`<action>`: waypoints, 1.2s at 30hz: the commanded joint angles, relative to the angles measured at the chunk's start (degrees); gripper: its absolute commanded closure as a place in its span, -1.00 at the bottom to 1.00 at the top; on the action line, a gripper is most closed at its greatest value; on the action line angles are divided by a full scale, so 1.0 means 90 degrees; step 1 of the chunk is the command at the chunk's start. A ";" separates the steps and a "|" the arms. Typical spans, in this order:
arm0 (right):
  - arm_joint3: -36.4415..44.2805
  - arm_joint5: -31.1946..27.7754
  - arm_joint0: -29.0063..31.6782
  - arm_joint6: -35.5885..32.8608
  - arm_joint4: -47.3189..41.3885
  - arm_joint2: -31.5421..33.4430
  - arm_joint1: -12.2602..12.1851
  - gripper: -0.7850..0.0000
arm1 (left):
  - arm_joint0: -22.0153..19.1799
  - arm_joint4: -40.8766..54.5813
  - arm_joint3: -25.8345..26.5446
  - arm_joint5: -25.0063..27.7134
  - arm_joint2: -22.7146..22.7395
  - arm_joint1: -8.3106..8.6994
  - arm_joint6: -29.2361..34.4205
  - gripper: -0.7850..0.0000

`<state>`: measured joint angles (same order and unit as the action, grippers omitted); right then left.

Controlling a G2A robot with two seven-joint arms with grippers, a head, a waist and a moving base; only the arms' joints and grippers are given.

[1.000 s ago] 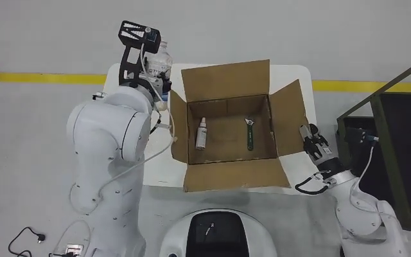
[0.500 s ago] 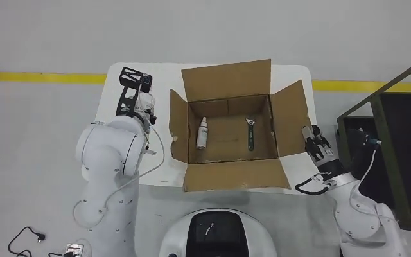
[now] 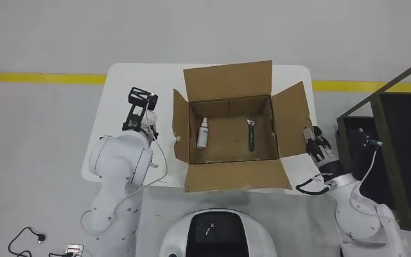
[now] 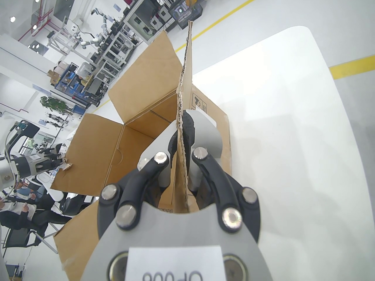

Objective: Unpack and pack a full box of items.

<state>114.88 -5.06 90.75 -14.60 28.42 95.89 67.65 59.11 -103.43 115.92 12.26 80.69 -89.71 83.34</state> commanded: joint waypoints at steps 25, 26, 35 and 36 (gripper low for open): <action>0.0134 0.0825 0.0332 0.0643 -0.0724 -0.0359 0.0148 1.00 | 0.0866 -0.0591 -0.0902 0.0845 0.0253 0.0197 -0.1193 1.00; 0.0145 0.0839 0.0344 0.0661 -0.0688 -0.0368 0.0151 1.00 | 0.0906 -0.0588 -0.0975 0.0863 0.0248 0.0203 -0.1270 1.00; 0.0130 0.0854 0.0330 0.0684 -0.0587 -0.0357 0.0165 1.00 | 0.1161 -0.0781 -0.1404 0.0656 0.0272 0.0259 -0.1970 1.00; 0.0122 0.0858 0.0318 0.0685 -0.0594 -0.0334 0.0166 1.00 | 0.1180 -0.0837 -0.1466 0.0577 0.0281 0.0264 -0.2047 1.00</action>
<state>116.05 2.66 93.71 -8.41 23.14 92.69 69.14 69.52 -110.32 103.43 18.21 83.12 -87.39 65.65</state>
